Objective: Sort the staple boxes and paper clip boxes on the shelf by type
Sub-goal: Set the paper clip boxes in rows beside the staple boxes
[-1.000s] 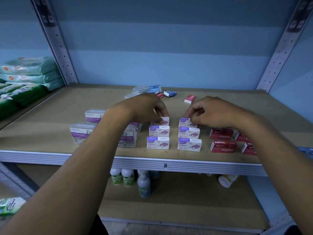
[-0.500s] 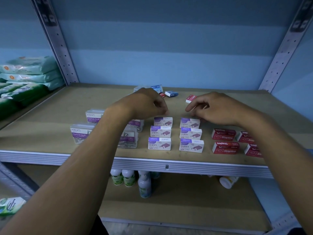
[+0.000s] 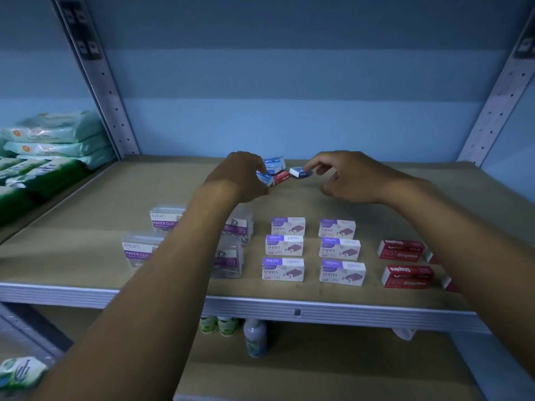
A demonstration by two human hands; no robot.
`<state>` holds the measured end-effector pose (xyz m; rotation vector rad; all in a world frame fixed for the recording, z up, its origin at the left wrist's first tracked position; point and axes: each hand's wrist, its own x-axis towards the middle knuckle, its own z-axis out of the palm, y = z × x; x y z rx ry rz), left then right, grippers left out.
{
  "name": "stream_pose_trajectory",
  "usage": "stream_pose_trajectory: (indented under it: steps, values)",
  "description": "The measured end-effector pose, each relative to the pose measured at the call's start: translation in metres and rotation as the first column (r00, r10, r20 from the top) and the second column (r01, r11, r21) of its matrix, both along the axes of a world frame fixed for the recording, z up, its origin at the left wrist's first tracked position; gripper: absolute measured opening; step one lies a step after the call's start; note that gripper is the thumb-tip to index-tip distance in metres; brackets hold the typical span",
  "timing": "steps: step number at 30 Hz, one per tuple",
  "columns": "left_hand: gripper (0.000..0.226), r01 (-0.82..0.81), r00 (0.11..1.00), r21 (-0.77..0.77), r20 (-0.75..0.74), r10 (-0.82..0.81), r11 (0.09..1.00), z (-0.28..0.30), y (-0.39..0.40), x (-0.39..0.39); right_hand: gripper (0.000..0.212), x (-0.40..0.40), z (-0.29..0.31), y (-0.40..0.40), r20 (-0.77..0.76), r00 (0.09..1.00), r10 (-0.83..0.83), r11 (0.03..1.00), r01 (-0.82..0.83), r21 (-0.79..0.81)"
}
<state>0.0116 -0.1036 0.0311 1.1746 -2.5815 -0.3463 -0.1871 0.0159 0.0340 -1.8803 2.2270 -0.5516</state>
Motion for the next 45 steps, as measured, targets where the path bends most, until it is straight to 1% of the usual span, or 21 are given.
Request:
stream_pose_trajectory:
  steps: [4,8,12,19,22,25,32,39,42,45]
  values:
    - [0.053,-0.014,1.000,0.010,0.023,0.013,1.000,-0.005,-0.005,-0.008,0.054,-0.011,-0.003,-0.032,-0.055,0.998,0.008,1.000,-0.008,0.009]
    - [0.056,-0.013,1.000,-0.010,0.026,0.013,1.000,-0.004,-0.011,-0.013,0.059,-0.016,-0.010,-0.060,-0.089,0.996,0.004,0.999,0.001,0.052]
    - [0.058,-0.012,0.994,0.034,0.112,0.008,0.999,-0.002,-0.016,-0.019,0.065,-0.018,-0.015,-0.078,-0.133,0.991,-0.002,0.994,0.016,0.105]
    - [0.060,-0.026,0.961,0.111,0.277,-0.006,0.994,-0.003,-0.019,-0.022,0.070,-0.023,-0.021,-0.088,-0.137,0.990,-0.025,0.985,0.047,0.163]
    - [0.061,-0.017,0.957,0.126,0.290,-0.021,0.992,-0.003,-0.020,-0.021,0.066,-0.023,-0.020,-0.088,-0.136,0.991,-0.019,0.983,0.043,0.180]
    - [0.060,-0.013,0.953,0.126,0.301,-0.025,0.992,-0.004,-0.021,-0.019,0.057,-0.022,-0.018,-0.087,-0.139,0.990,0.007,0.982,0.019,0.187]
    - [0.068,0.009,0.918,0.111,0.393,-0.052,0.994,-0.006,-0.021,-0.017,0.041,-0.017,-0.016,-0.085,-0.170,0.985,0.030,0.984,0.001,0.180]
    - [0.070,0.046,0.913,0.019,0.406,-0.050,0.999,-0.005,-0.023,-0.026,0.037,-0.012,-0.013,-0.075,-0.208,0.976,0.065,0.981,-0.025,0.190]
    - [0.059,0.091,0.892,-0.012,0.446,-0.076,0.996,-0.001,-0.029,-0.028,0.038,-0.008,-0.009,-0.070,-0.217,0.973,0.077,0.980,-0.034,0.196]
    - [0.043,0.137,0.900,-0.055,0.424,-0.101,0.989,-0.001,-0.034,-0.029,0.036,-0.004,-0.006,-0.065,-0.209,0.975,0.076,0.980,-0.034,0.197]
